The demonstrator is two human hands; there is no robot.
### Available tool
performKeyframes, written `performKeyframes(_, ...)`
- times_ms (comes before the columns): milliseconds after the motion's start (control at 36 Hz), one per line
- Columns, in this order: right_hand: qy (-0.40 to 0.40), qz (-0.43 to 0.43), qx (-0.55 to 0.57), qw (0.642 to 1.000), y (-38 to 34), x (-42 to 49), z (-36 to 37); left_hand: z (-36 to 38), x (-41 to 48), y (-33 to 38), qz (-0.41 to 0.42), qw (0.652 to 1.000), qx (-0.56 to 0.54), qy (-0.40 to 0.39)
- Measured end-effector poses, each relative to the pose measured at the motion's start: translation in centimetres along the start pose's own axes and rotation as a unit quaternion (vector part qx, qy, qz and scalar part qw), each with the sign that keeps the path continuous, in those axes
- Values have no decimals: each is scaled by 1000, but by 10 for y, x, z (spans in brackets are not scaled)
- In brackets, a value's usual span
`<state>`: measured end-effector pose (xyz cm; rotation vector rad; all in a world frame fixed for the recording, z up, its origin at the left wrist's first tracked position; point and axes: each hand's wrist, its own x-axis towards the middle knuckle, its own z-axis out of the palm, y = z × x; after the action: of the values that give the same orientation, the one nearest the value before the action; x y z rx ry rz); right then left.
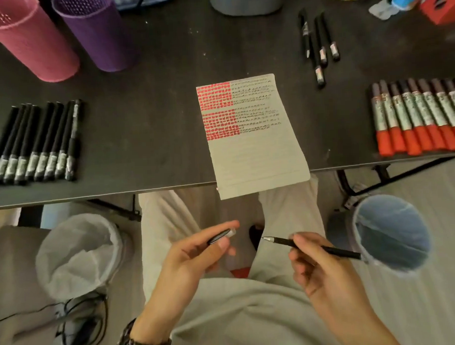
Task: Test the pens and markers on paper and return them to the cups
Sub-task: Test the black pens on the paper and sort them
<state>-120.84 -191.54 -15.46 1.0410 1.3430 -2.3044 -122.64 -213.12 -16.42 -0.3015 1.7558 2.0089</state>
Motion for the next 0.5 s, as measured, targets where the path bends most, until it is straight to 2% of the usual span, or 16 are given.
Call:
performKeyframes(278,-20,60,33,997,6,12,-12,5,5,-16,-24,998,42,26)
performKeyframes(500,12,18,4,1000,6,14,-8,8,11,-17,-6,999,38,35)
